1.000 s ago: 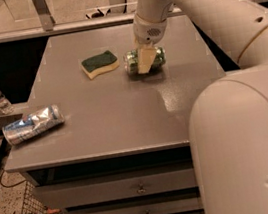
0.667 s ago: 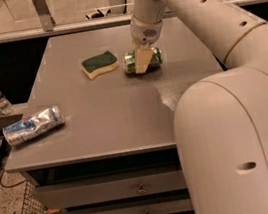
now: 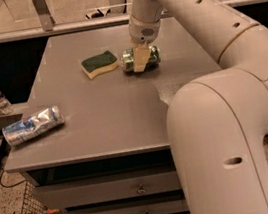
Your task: Move green can near sponge
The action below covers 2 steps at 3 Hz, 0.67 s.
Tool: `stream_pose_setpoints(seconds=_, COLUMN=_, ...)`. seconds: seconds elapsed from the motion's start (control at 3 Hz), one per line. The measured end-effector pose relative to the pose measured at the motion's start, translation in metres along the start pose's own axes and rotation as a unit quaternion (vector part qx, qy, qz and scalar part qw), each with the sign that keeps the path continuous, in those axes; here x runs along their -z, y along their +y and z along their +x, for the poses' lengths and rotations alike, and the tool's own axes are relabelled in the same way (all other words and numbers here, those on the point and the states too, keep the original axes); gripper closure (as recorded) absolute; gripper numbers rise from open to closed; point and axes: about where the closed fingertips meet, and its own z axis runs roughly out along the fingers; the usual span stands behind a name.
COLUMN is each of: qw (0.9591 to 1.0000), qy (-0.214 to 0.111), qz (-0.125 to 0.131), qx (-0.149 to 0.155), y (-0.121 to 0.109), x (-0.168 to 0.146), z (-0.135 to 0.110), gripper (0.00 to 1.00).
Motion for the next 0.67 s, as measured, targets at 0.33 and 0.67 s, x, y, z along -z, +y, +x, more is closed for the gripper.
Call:
stream_pose_setpoints(seconds=0.33, qw=1.0, qy=-0.002, qz=0.005, qx=0.0, y=-0.0036, x=-0.0025, z=-0.0018, gripper=0.82)
stream_pose_setpoints(seconds=0.67, qw=1.0, qy=-0.002, qz=0.005, qx=0.0, y=-0.0041, x=-0.0008, z=-0.0023, gripper=0.57)
